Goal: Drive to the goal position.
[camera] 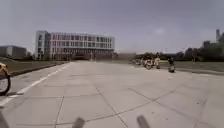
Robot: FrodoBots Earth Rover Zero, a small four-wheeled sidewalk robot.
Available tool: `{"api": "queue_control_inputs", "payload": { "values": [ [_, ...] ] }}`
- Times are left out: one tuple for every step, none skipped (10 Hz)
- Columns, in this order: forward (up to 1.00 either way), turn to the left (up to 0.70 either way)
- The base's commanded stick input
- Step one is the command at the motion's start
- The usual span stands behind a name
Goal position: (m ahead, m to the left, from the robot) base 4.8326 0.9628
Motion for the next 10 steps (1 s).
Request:
{"api": "queue_control_inputs", "payload": {
  "values": [
    [0.70, 0.00],
    [0.70, 0.00],
    [0.70, 0.00],
    [0.70, 0.00],
    [0.70, 0.00],
    [0.70, 0.00],
    [0.70, 0.00],
    [0.70, 0.00],
    [0.70, 0.35],
    [0.70, 0.35]
  ]
}}
